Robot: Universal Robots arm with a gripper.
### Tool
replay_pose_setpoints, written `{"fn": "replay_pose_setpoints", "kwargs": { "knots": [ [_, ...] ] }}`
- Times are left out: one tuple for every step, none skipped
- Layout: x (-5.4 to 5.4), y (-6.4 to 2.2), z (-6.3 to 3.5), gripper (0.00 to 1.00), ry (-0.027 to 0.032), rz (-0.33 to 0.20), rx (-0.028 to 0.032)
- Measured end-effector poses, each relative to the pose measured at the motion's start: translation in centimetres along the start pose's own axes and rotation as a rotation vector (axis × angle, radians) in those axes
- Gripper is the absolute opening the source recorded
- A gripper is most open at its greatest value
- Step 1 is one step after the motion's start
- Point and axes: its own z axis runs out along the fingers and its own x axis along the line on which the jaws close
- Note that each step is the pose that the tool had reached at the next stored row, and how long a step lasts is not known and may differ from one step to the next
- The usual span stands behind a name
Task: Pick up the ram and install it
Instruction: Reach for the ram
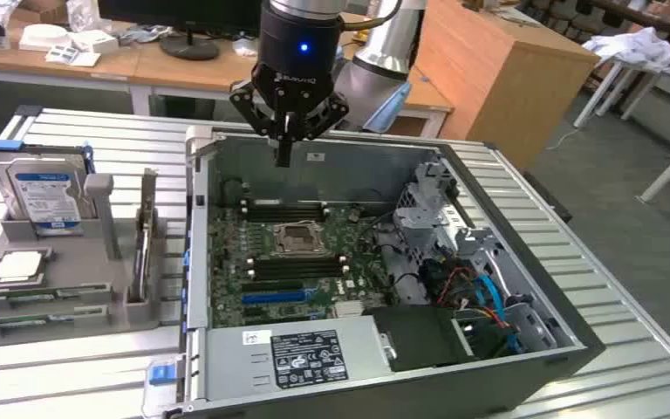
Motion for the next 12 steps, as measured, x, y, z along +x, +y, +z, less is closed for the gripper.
{"fn": "replay_pose_setpoints", "kwargs": {
  "knots": [
    [0.00, 0.00, 0.00, 0.11, 0.0000, 0.000, 0.0000],
    [0.00, 0.00, 0.00, 0.11, 0.0000, 0.000, 0.0000],
    [0.00, 0.00, 0.00, 0.11, 0.0000, 0.000, 0.0000],
    [0.00, 0.00, 0.00, 0.11, 0.0000, 0.000, 0.0000],
    [0.01, 0.00, 0.00, 0.11, -0.0001, 0.000, 0.0000],
    [0.05, 0.00, 0.00, 0.11, 0.0000, 0.000, 0.0000],
    [0.09, 0.00, 0.00, 0.11, 0.0000, 0.000, 0.0000],
    [0.13, -0.01, 0.00, 0.11, 0.0000, 0.000, 0.0000],
    [0.17, -0.01, 0.00, 0.11, 0.0000, 0.000, 0.0000],
    [0.21, -0.01, -0.01, 0.11, 0.0000, 0.000, 0.0000],
    [0.26, -0.02, -0.01, 0.11, 0.0000, 0.000, 0.0000],
    [0.32, -0.03, -0.01, 0.11, 0.0000, 0.000, 0.0001]
  ]
}}
